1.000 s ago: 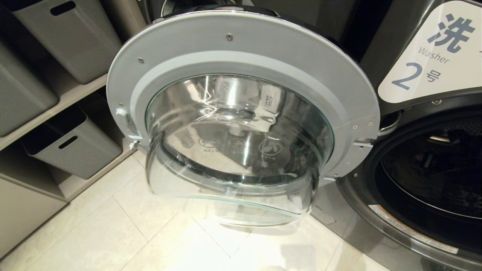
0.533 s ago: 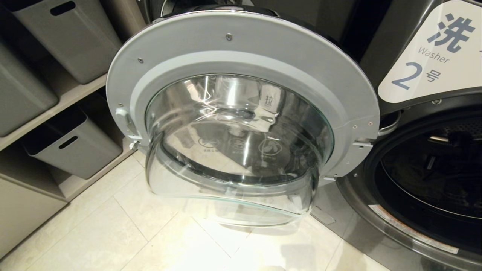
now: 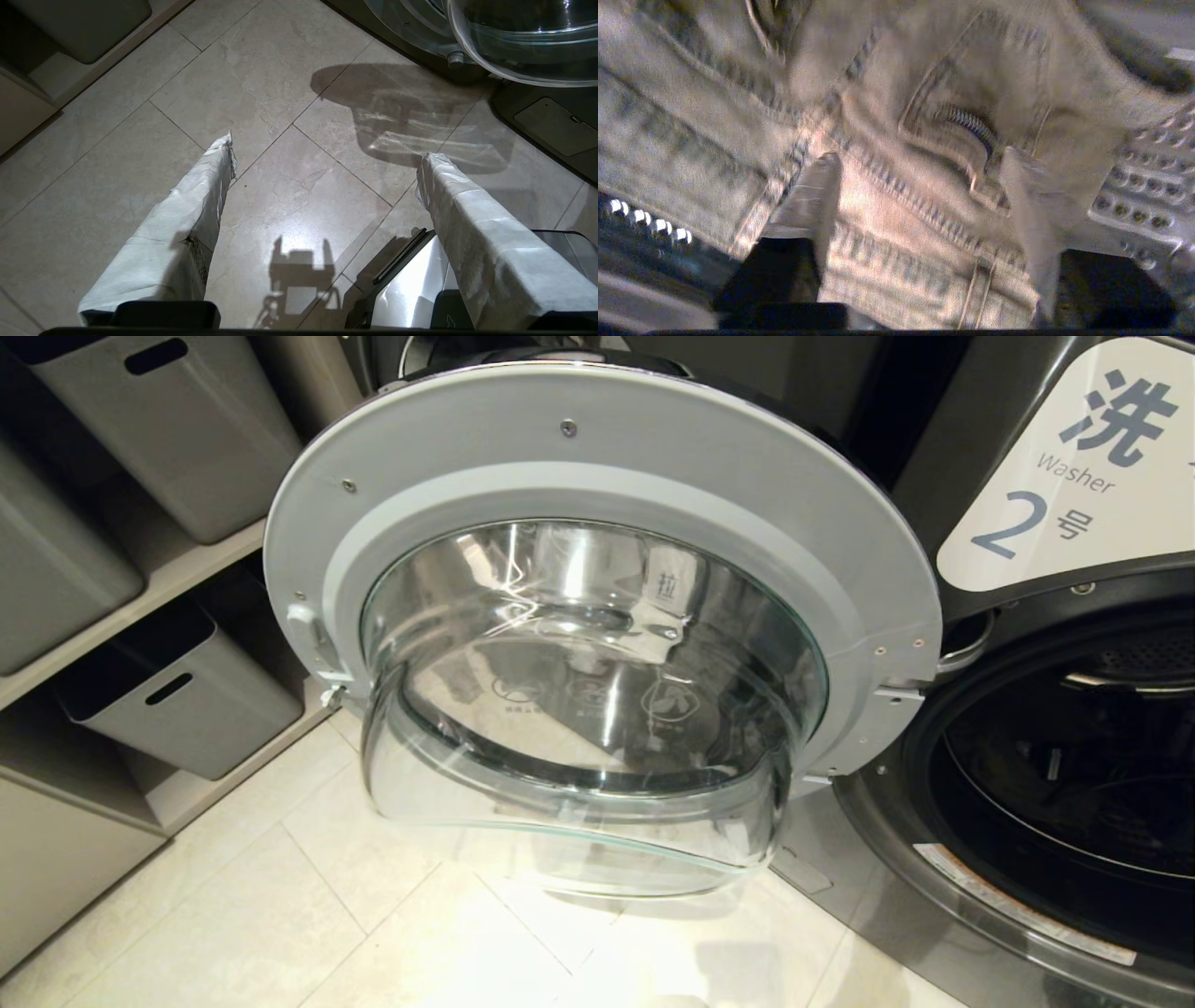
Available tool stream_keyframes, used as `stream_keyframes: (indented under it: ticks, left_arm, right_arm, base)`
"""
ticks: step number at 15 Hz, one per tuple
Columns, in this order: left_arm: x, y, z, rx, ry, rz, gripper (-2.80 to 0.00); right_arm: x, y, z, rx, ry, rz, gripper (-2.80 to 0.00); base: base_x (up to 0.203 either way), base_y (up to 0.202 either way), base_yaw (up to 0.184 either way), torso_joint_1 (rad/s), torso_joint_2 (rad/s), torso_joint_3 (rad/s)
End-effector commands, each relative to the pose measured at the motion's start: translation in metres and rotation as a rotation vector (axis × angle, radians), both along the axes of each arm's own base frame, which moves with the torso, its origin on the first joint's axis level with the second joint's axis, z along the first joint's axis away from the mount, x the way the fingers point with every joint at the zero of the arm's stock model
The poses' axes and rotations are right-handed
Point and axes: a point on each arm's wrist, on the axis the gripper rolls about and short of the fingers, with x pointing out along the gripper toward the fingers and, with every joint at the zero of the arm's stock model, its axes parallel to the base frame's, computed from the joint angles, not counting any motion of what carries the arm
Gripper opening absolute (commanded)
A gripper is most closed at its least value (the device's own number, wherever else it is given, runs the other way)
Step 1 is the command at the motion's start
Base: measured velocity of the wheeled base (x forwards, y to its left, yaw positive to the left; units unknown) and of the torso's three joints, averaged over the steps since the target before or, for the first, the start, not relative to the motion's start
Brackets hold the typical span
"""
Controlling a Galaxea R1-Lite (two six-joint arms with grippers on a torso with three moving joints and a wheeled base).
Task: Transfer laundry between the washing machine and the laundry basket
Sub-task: Pick a cloth and place it into the basket
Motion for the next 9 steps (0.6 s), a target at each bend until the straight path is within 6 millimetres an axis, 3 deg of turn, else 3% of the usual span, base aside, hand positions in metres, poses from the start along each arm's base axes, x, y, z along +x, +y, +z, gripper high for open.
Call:
stream_keyframes:
  ticks: [1, 9]
  left_arm:
    - [0.000, 0.000, 0.000, -0.001, 0.000, 0.000, 0.00]
    - [0.000, 0.000, 0.000, -0.001, -0.001, 0.000, 0.00]
  right_arm:
    - [0.000, -0.001, 0.001, -0.001, 0.013, 0.005, 0.00]
    - [-0.017, -0.009, -0.004, -0.011, 0.081, 0.021, 0.00]
  base:
    - [0.000, 0.000, 0.000, 0.000, 0.00, 0.000]
    - [0.000, 0.000, 0.000, 0.000, 0.00, 0.000]
